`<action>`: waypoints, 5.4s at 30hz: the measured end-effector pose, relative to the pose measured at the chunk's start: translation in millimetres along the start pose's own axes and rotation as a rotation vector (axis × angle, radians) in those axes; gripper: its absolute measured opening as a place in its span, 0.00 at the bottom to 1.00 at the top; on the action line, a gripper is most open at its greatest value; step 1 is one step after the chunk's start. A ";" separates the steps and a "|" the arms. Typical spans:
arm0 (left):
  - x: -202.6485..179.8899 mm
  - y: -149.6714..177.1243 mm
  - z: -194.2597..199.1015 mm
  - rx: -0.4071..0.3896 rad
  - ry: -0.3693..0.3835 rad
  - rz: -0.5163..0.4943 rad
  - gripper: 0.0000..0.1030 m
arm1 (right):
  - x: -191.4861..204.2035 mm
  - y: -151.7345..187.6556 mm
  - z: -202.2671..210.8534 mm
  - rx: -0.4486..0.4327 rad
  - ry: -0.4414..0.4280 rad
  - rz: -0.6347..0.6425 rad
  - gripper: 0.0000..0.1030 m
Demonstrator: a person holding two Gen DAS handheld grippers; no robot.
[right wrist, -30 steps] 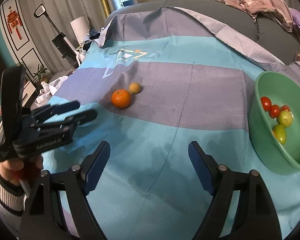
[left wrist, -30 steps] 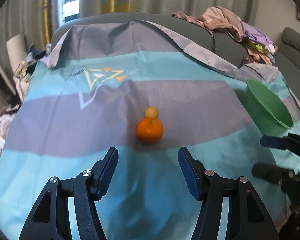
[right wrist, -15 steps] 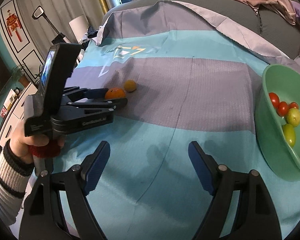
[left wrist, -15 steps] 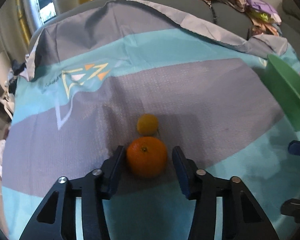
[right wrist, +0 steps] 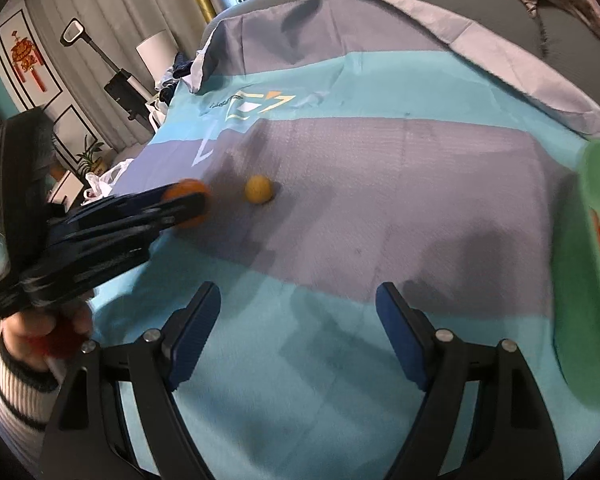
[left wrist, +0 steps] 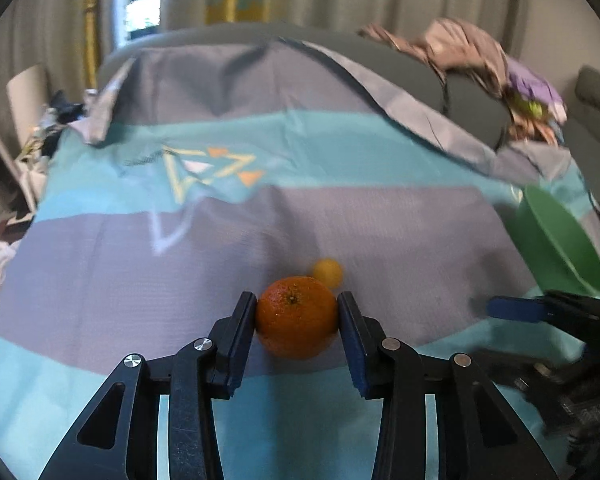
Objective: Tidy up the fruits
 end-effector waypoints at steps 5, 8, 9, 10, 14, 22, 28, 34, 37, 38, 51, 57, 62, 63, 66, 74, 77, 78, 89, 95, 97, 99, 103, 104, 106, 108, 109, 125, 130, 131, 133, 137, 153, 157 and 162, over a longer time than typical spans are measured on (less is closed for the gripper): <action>22.4 7.4 13.8 -0.012 -0.024 0.045 0.40 | 21.1 -22.8 -35.5 0.032 -0.017 0.063 0.71; 28.2 12.3 17.1 -0.017 -0.019 0.064 0.40 | 32.5 -35.8 -58.2 0.053 -0.007 0.103 0.65; 30.2 13.9 17.7 -0.018 -0.016 0.070 0.40 | 33.7 -37.9 -63.4 0.070 -0.005 0.103 0.63; 30.6 15.4 17.9 -0.017 -0.011 0.073 0.40 | 36.2 -39.9 -68.6 0.094 -0.026 0.089 0.60; 32.5 20.5 19.3 -0.013 0.004 0.083 0.40 | 46.4 -48.3 -82.4 0.095 0.008 0.148 0.53; 32.3 23.9 19.4 -0.011 0.020 0.086 0.40 | 51.0 -52.1 -98.9 0.112 0.051 0.202 0.27; 25.1 23.3 27.0 -0.019 0.021 0.068 0.40 | 50.9 -41.4 -74.9 0.098 0.064 0.227 0.26; 8.1 22.5 37.3 -0.014 0.011 0.035 0.40 | 50.3 -22.0 -19.1 -0.004 0.111 0.247 0.27; -5.4 24.7 41.8 -0.004 0.010 0.014 0.40 | 42.8 -8.3 9.5 -0.046 0.124 0.220 0.27; -9.8 25.6 43.3 -0.002 0.013 0.009 0.40 | 40.6 -4.6 15.9 -0.052 0.127 0.211 0.27; -70.8 37.2 62.8 0.024 0.041 -0.075 0.40 | 14.2 44.7 94.1 -0.131 0.143 0.121 0.27; -90.2 40.7 72.4 0.024 0.046 -0.103 0.40 | 7.5 56.8 118.0 -0.168 0.157 0.113 0.27; -106.9 39.0 78.8 0.019 0.056 -0.128 0.40 | 1.9 64.3 130.9 -0.192 0.175 0.114 0.27; -110.2 38.2 79.9 0.017 0.059 -0.133 0.40 | -0.1 65.3 133.0 -0.196 0.178 0.112 0.27; -119.6 35.5 83.0 0.009 0.067 -0.150 0.40 | -7.0 68.2 140.6 -0.211 0.182 0.097 0.27; -146.2 27.1 83.2 0.008 0.083 -0.197 0.40 | -24.9 70.0 158.6 -0.248 0.195 0.066 0.27; -156.6 22.3 81.3 0.006 0.090 -0.215 0.40 | -34.8 70.2 164.3 -0.261 0.201 0.048 0.27; -159.7 21.0 80.6 0.005 0.094 -0.219 0.40 | -38.0 70.1 166.2 -0.265 0.203 0.042 0.27; -203.4 0.6 71.7 -0.010 0.135 -0.289 0.40 | -70.9 69.5 183.3 -0.309 0.224 -0.027 0.27; -223.9 -8.2 68.2 -0.019 0.147 -0.330 0.40 | -87.3 68.8 190.7 -0.327 0.231 -0.059 0.27; -230.3 -11.4 66.8 -0.022 0.150 -0.341 0.40 | -92.5 68.2 193.4 -0.335 0.233 -0.068 0.27; -237.8 -16.6 63.6 -0.028 0.155 -0.351 0.40 | -98.8 66.6 195.7 -0.343 0.235 -0.080 0.27; -254.9 -31.7 52.6 -0.035 0.167 -0.372 0.40 | -117.4 58.2 199.7 -0.362 0.251 -0.110 0.27; -259.1 -34.9 50.2 -0.037 0.171 -0.375 0.40 | -121.3 56.5 200.9 -0.367 0.252 -0.118 0.27; -269.8 -42.6 43.7 -0.047 0.185 -0.387 0.40 | -132.7 51.8 203.7 -0.377 0.259 -0.139 0.27; -278.8 -48.4 36.1 -0.052 0.193 -0.394 0.40 | -144.3 46.7 205.2 -0.385 0.272 -0.155 0.27; -282.9 -51.3 30.3 -0.050 0.199 -0.397 0.40 | -150.7 43.9 205.4 -0.387 0.280 -0.164 0.27; -319.7 -62.0 -41.8 0.046 0.184 -0.447 0.40 | -213.4 25.0 188.5 -0.325 0.375 -0.206 0.29; -315.5 -59.0 -38.2 0.068 0.171 -0.443 0.42 | -209.9 25.5 195.6 -0.324 0.396 -0.203 0.45; -313.7 -60.2 -33.2 0.057 0.163 -0.440 0.44 | -207.2 25.8 199.0 -0.325 0.402 -0.199 0.50; -309.9 -64.4 -21.2 0.042 0.150 -0.435 0.54 | -202.2 26.0 204.4 -0.330 0.413 -0.189 0.59; -303.4 -73.5 3.0 0.015 0.152 -0.409 0.58 | -187.7 24.8 219.7 -0.341 0.411 -0.163 0.75; -287.9 -90.1 53.0 -0.026 0.085 -0.372 0.59 | -153.6 20.7 259.7 -0.358 0.407 -0.104 0.89; -284.1 -91.4 58.0 -0.027 0.067 -0.369 0.59 | -149.3 19.8 264.1 -0.364 0.408 -0.095 0.89; -282.0 -91.6 63.0 -0.028 0.053 -0.363 0.59 | -146.8 20.1 266.1 -0.361 0.408 -0.096 0.89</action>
Point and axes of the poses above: each gripper's, at about its wrist camera, not at the fingertips, and z roughly against the way its jaws point, x to its left, y to its underside, the point moved 7 cm from there along -z, roughly the way its jaws point, and after that the axes turned 8 degrees about -z, right-handed, at the moved point
